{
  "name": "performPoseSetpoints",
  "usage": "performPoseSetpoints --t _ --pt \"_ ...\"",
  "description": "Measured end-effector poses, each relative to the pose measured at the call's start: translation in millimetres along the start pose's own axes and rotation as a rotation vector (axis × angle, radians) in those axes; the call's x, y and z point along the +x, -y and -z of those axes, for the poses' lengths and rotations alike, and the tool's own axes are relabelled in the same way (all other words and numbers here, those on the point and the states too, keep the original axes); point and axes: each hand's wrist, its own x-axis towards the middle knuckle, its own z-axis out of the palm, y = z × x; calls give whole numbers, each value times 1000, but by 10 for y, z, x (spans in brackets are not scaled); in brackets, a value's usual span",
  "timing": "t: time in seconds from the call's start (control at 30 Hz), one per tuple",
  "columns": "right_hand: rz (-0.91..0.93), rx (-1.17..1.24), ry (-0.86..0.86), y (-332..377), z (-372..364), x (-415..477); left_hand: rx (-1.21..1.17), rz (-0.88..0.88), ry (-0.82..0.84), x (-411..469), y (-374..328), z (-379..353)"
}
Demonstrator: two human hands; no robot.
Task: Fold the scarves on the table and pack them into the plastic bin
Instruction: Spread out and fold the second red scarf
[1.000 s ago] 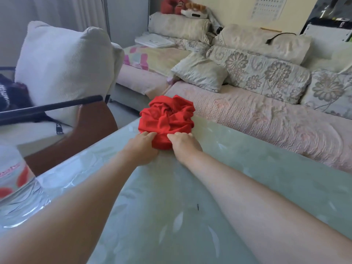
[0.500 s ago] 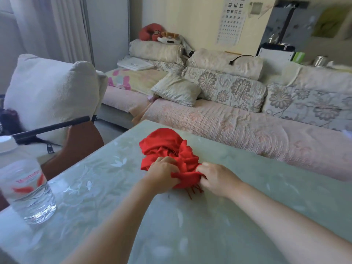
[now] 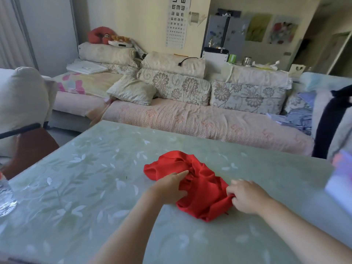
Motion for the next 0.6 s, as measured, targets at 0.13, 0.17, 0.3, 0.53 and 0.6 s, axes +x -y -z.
performPoseSetpoints --t 0.13,0.17,0.3,0.53,0.6 --pt "-126 -17 87 -84 -28 -240 24 -114 -86 27 -394 -166" --pt "-140 35 41 -82 -46 -257 24 -134 -107 52 -471 -207" --pt "-120 363 -191 -52 -191 -232 106 -170 -134 150 -703 -400" --pt "-93 767 -217 19 -480 -190 342 -186 -190 309 -870 -597" --pt "-78 736 -200 21 -505 -156 198 -180 -247 337 -913 -545"
